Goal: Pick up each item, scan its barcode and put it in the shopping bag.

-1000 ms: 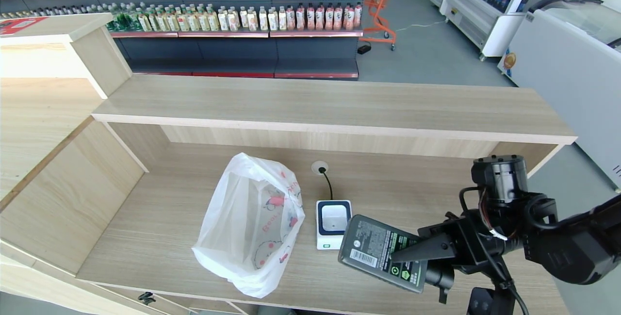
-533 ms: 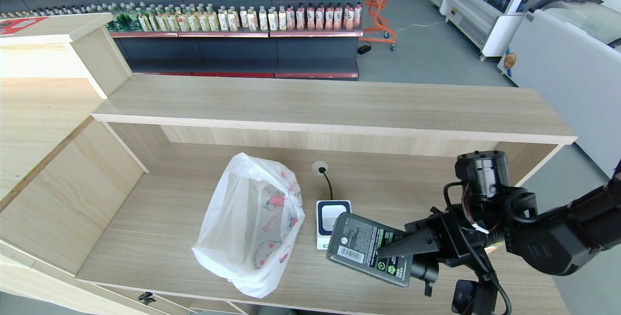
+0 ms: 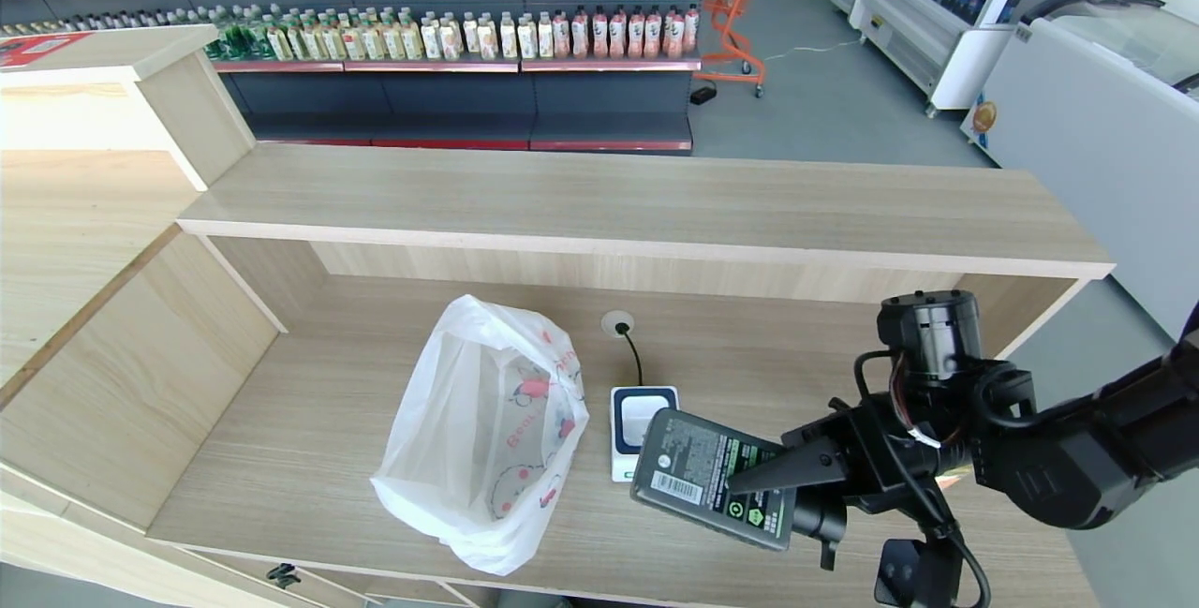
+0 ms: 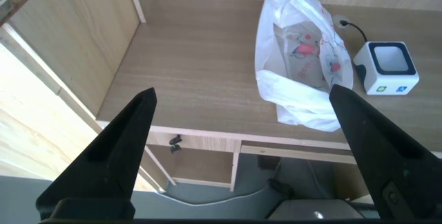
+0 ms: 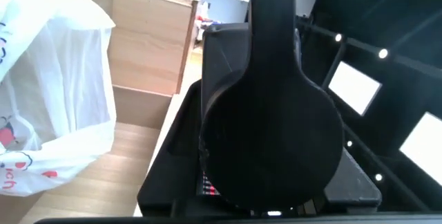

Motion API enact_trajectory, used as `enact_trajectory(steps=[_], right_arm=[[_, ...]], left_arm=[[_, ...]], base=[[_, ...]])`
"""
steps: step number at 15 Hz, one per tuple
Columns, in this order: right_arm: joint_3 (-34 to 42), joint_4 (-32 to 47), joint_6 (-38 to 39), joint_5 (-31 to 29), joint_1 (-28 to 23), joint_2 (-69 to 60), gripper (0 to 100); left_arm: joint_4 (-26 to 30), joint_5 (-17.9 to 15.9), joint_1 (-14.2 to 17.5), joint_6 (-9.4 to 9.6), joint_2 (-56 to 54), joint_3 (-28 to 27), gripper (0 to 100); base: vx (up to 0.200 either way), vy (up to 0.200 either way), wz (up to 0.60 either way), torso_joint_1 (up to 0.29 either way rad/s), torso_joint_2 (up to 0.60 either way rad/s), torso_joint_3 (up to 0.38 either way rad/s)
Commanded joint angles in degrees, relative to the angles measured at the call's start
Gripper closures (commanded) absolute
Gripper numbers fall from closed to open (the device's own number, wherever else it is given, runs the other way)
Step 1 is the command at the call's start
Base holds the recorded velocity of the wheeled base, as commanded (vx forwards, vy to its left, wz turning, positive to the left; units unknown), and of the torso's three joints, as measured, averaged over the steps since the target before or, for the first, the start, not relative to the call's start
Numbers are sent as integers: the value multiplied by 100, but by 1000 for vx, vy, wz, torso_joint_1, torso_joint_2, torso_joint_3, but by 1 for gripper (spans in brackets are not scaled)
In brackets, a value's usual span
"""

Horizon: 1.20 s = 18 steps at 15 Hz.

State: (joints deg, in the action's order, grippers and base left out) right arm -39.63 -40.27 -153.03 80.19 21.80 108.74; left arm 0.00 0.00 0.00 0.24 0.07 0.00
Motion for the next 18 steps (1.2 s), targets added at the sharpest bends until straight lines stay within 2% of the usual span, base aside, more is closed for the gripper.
enact_trajectory(steps=[1,3,4,6,7,9,11,12,14,15,16,18], right_arm=[[96,247,889,5,0,-529,100],[114,326,2559,-21,-290,-1478,100],[474,326,3991,-320,-949,-2190,100],[1485,344,5635,-610,-2065,-3104,100],[1432,353,6101,-768,-2566,-3333,100],[1326,423,6918,-1577,-3393,-3605,100],[1291,1117,7463,-1621,-3454,-3386,100],[1203,1284,8105,-1621,-3463,-3263,100],[1195,1320,9968,-1823,-3454,-3184,100],[1177,1293,10689,-2209,-3419,-3096,100],[1116,1214,11673,-2684,-3226,-2788,100],[940,1117,13273,-2948,-2936,-2375,100]], left_arm=[[0,0,0,2,1,0,0],[0,0,0,2,1,0,0],[0,0,0,2,1,0,0],[0,0,0,2,1,0,0],[0,0,0,2,1,0,0],[0,0,0,2,1,0,0],[0,0,0,2,1,0,0],[0,0,0,2,1,0,0],[0,0,0,2,1,0,0],[0,0,0,2,1,0,0],[0,0,0,2,1,0,0],[0,0,0,2,1,0,0]], base=[[0,0,0,0,0,0],[0,0,0,0,0,0],[0,0,0,0,0,0],[0,0,0,0,0,0],[0,0,0,0,0,0],[0,0,0,0,0,0],[0,0,0,0,0,0],[0,0,0,0,0,0],[0,0,0,0,0,0],[0,0,0,0,0,0],[0,0,0,0,0,0],[0,0,0,0,0,0]])
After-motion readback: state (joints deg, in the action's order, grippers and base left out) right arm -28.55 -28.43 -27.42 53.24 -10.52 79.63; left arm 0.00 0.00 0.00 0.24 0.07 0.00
